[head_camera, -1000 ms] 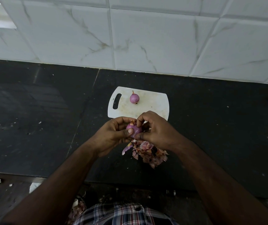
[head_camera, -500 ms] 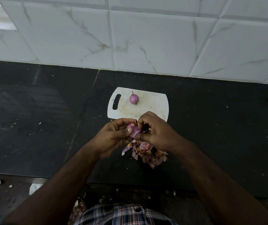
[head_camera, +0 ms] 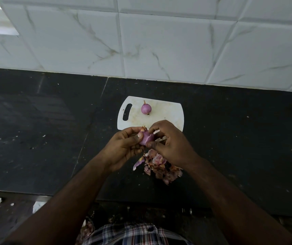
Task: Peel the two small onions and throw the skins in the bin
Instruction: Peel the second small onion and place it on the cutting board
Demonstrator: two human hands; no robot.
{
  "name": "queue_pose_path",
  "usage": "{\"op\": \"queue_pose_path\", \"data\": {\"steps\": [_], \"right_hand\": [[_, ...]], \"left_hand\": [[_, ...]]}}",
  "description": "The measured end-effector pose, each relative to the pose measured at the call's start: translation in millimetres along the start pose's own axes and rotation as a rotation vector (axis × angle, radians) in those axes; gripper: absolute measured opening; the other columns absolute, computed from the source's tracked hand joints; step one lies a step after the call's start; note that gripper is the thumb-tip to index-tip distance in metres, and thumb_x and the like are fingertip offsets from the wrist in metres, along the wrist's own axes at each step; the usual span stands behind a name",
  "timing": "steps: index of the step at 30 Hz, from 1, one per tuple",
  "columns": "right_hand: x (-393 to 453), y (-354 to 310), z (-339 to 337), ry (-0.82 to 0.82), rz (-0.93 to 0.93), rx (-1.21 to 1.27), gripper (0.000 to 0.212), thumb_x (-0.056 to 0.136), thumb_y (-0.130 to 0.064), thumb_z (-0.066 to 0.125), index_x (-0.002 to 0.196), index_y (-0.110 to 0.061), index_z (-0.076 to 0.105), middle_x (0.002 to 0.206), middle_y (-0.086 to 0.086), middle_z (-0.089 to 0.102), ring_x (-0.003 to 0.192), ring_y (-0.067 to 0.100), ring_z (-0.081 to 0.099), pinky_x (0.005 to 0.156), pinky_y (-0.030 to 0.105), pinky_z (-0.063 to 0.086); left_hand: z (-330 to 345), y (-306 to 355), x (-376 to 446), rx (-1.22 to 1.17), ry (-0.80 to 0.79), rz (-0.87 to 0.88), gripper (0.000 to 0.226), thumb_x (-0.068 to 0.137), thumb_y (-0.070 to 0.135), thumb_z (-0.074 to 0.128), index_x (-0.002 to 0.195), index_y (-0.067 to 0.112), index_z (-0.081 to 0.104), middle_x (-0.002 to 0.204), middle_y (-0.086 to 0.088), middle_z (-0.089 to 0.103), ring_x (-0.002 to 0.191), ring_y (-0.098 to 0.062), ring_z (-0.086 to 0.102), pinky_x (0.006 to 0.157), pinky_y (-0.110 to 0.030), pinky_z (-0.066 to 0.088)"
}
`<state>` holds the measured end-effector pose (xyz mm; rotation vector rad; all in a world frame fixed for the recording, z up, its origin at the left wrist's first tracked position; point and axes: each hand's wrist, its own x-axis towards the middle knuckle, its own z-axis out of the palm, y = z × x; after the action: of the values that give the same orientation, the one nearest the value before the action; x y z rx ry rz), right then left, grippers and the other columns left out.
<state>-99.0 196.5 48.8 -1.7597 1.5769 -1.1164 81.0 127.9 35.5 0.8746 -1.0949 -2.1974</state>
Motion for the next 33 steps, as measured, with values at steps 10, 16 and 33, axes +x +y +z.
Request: {"op": "queue_pose_path", "data": {"steps": [10, 16, 33], "right_hand": [[-1.1, 1.4, 1.8, 0.017, -0.047, -0.183, 0.014, 0.085, -0.004, 0.069, 0.091, -0.016, 0.068, 0.094, -0.009, 0.058, 0.09, 0.008, 0.057, 0.075, 0.024, 0.05], [-3.1, 1.1, 1.9, -0.03, -0.069, -0.24, 0.006, 0.086, -0.009, 0.067, 0.088, -0.015, 0.067, 0.09, -0.006, 0.06, 0.09, 0.012, 0.056, 0.076, 0.027, 0.049], [10.0, -20.4, -4.4, 0.005, 0.339, 0.071, 0.038, 0.085, -0.037, 0.075, 0.121, -0.026, 0.068, 0.109, -0.013, 0.073, 0.088, 0.003, 0.071, 0.083, 0.035, 0.061]], "left_hand": [[5.4, -4.5, -0.2, 0.028, 0.081, 0.008, 0.02, 0.096, 0.013, 0.058, 0.112, 0.007, 0.068, 0.092, -0.011, 0.074, 0.072, -0.015, 0.067, 0.061, -0.021, 0.053], [10.1, -0.4, 4.3, -0.21, 0.212, 0.011, 0.02, 0.1, 0.016, 0.053, 0.107, 0.004, 0.067, 0.087, -0.01, 0.072, 0.063, -0.011, 0.064, 0.055, -0.019, 0.054], [9.6, 2.9, 1.9, -0.063, 0.109, 0.063, 0.027, 0.088, 0.022, 0.07, 0.113, 0.013, 0.062, 0.102, -0.007, 0.071, 0.082, -0.018, 0.067, 0.07, -0.027, 0.056]]}}
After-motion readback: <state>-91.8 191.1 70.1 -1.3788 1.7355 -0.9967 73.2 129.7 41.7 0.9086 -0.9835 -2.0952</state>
